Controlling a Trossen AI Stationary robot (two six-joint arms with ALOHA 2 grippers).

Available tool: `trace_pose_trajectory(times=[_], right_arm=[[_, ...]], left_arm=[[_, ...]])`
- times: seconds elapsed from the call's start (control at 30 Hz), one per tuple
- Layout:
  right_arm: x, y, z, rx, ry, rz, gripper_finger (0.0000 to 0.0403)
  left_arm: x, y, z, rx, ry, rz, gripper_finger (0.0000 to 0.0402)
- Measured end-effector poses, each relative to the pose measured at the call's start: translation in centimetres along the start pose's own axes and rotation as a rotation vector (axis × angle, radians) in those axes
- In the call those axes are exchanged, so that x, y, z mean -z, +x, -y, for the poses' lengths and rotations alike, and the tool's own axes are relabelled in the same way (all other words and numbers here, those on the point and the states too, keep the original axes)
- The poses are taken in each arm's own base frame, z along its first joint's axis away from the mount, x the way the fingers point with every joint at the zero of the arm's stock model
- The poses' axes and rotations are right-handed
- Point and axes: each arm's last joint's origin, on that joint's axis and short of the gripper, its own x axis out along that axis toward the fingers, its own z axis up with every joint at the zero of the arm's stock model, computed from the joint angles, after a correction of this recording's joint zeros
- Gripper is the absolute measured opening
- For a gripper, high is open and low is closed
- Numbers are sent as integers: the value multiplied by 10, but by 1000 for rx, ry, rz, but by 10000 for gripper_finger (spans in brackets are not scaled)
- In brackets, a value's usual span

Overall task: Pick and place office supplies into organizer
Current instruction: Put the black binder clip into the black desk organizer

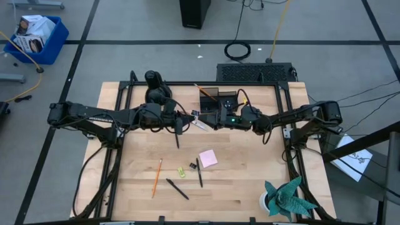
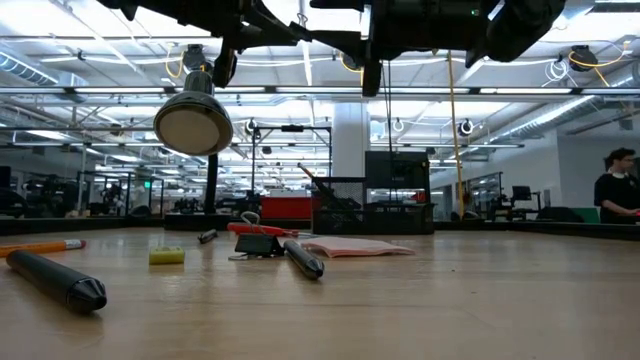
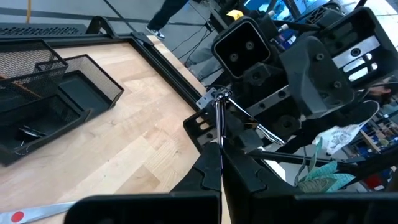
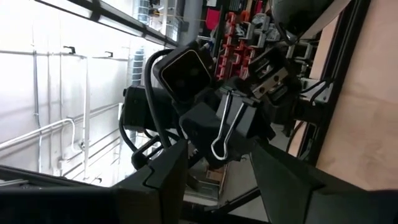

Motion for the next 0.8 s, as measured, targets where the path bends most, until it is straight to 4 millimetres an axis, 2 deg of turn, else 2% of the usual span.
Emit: trace_pose_trajectory(times=[0.27,0.47,0.8], right_arm=[[0,1,1,14,10,2,169],[-1,9,-10,22,-33,-4,169],[-1,9,-7,55,-25,-9,168]], left_arm=[[0,0,0,-3,2,3,0],[0,0,0,-4,5,4,0],[0,0,0,-4,2,5,0]])
